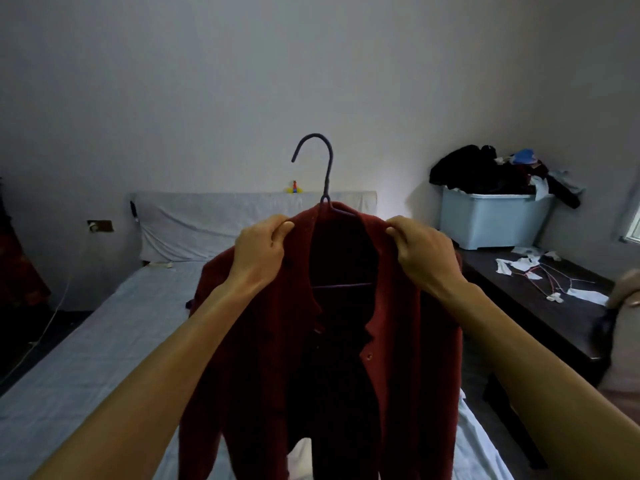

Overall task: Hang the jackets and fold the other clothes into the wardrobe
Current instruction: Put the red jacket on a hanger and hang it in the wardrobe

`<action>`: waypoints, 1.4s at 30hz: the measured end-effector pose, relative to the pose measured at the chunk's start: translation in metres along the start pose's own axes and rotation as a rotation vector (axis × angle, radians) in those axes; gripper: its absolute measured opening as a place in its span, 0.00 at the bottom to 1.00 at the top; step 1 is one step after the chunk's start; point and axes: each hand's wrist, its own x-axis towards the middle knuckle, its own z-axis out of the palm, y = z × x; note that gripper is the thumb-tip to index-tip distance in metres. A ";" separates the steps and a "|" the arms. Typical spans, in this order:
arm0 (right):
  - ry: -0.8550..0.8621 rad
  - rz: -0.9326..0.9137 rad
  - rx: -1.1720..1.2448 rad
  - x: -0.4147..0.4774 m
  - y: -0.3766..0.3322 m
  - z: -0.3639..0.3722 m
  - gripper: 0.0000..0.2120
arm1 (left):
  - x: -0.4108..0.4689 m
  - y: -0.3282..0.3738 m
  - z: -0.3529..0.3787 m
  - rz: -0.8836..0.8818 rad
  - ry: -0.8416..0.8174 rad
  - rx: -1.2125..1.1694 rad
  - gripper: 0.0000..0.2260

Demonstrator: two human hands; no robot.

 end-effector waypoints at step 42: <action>0.112 0.096 0.077 -0.048 0.026 -0.040 0.07 | -0.029 0.052 0.027 0.181 -0.058 0.144 0.06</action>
